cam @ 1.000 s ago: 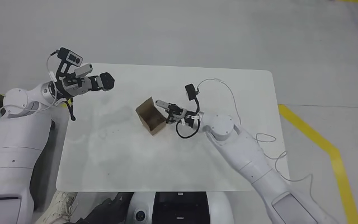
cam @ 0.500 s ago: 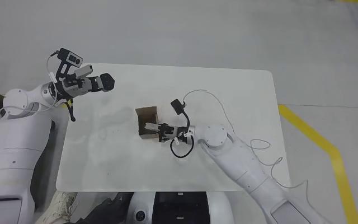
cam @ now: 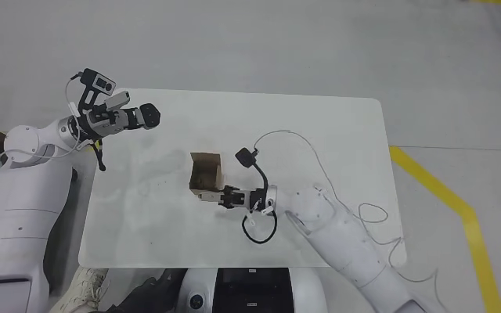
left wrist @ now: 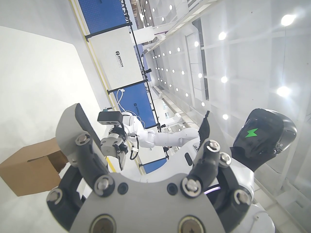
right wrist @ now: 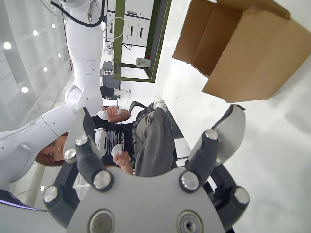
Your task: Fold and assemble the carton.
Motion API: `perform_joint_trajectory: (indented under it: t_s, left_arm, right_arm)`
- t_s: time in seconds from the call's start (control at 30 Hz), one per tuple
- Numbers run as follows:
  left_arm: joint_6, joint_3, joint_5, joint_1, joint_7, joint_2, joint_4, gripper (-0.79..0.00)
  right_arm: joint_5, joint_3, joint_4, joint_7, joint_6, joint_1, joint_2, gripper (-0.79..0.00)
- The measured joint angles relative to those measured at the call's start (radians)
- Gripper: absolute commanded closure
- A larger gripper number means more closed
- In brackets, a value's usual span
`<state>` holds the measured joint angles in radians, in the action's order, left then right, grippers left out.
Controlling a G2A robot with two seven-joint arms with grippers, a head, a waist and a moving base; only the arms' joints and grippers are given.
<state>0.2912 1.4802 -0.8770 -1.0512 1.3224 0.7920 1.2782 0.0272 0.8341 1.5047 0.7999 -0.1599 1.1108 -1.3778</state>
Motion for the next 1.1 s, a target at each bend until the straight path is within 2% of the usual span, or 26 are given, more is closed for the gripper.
perform_joint_trajectory:
  t_s: [0.17,0.43,0.53,0.7,1.03,1.1]
  left_arm:
    - [-0.003,0.001,0.001,0.005,0.006,0.004,-0.002,-0.785]
    - [-0.011,0.005,0.004,0.014,0.014,0.008,-0.011,-0.785]
    - [-0.016,0.005,0.009,0.016,0.013,0.01,-0.008,-0.785]
    - [-0.023,0.001,0.017,0.022,0.01,0.013,-0.001,-0.785]
    - [-0.034,0.001,0.016,0.03,0.028,0.019,0.0,-0.785]
    - [-0.045,-0.006,0.015,0.036,0.037,0.021,-0.003,-0.785]
  right_arm:
    - [0.086,0.044,0.015,0.041,-0.062,-0.027,0.018,-0.785]
    - [0.25,0.043,0.008,0.019,-0.179,-0.094,0.024,-0.785]
    - [0.339,0.038,0.019,-0.024,-0.204,-0.106,0.026,-0.785]
    - [0.541,0.037,0.066,-0.176,-0.192,-0.083,0.029,-0.785]
    - [0.523,0.035,0.066,-0.164,-0.186,-0.078,0.029,-0.785]
    - [0.558,0.037,0.067,-0.154,-0.182,-0.087,0.032,-0.785]
